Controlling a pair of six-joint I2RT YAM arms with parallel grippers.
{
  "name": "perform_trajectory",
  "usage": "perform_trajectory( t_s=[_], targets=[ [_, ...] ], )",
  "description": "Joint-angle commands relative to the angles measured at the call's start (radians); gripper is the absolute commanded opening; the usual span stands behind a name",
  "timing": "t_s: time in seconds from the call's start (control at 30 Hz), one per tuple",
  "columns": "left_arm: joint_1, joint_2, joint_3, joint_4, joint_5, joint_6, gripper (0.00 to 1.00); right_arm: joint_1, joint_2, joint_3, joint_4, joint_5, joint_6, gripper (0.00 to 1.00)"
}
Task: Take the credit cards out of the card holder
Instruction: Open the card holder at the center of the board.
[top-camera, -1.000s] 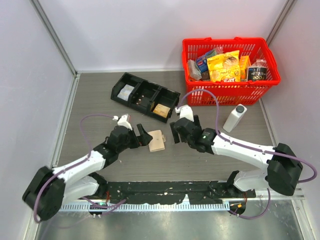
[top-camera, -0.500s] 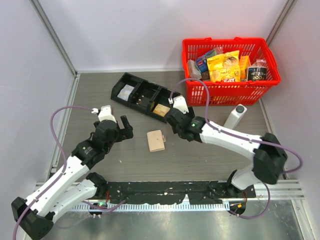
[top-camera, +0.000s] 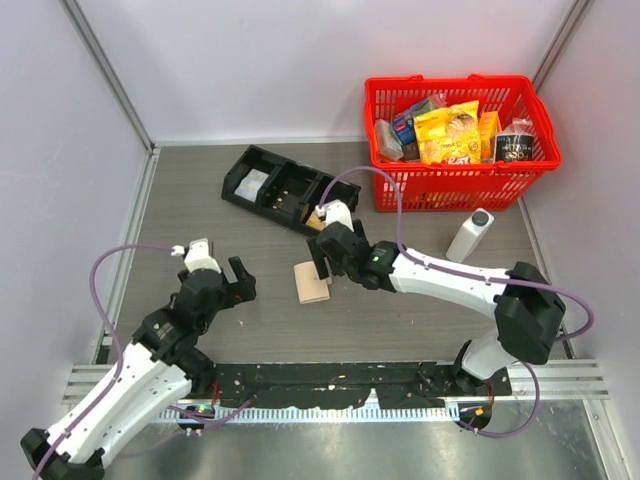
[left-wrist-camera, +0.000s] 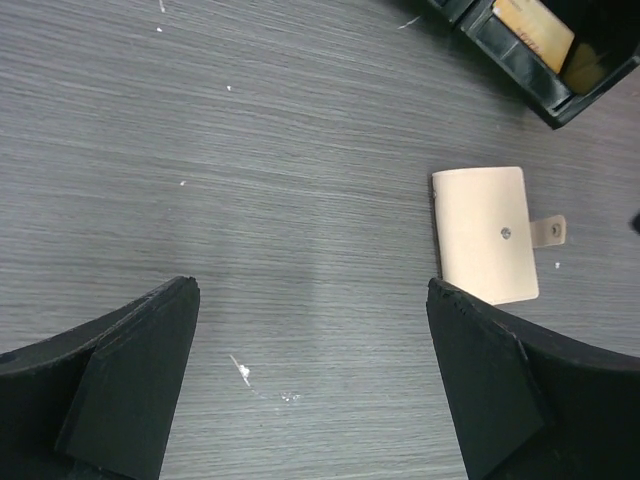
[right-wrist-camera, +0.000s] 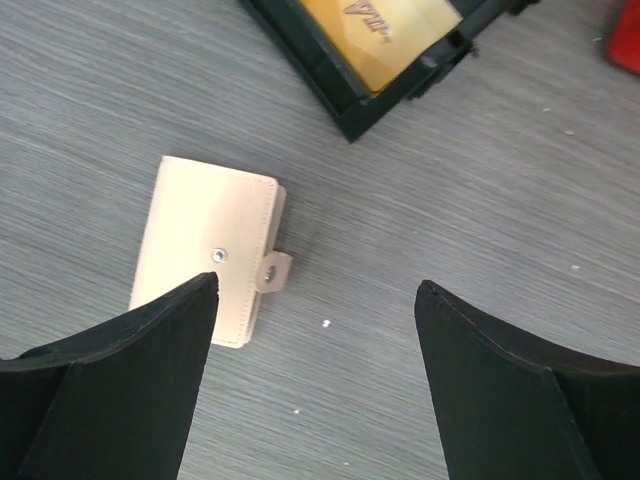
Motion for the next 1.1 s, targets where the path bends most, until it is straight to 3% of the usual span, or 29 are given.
perform_trajectory(
  t_s=[0.0, 0.23, 0.57, 0.73, 0.87, 0.97, 1.07],
  targets=[
    [0.006, -0.123, -0.079, 0.055, 0.017, -0.102, 1.00, 0.002, 0.041, 0.035, 0.085, -0.073, 0.064, 0.82],
    [0.007, -0.189, -0.168, 0.153, 0.111, -0.272, 1.00, 0.002, 0.131, 0.022, 0.107, -0.070, 0.133, 0.77],
    [0.006, -0.042, -0.258, 0.404, 0.401, -0.343, 1.00, -0.016, 0.216, 0.002, 0.152, -0.072, 0.166, 0.75],
    [0.006, -0.039, -0.314, 0.581, 0.507, -0.331, 1.00, -0.035, 0.219, -0.027, 0.154, -0.089, 0.194, 0.58],
    [0.006, -0.065, -0.386, 0.733, 0.553, -0.354, 1.00, -0.072, 0.184, -0.086, 0.190, -0.151, 0.234, 0.36],
    [0.004, -0.076, -0.377, 0.730, 0.559, -0.342, 1.00, -0.098, 0.139, -0.141, 0.221, -0.196, 0.262, 0.20],
    [0.004, -0.021, -0.332, 0.670, 0.533, -0.325, 1.00, -0.121, 0.099, -0.187, 0.281, -0.239, 0.288, 0.11]
  ],
)
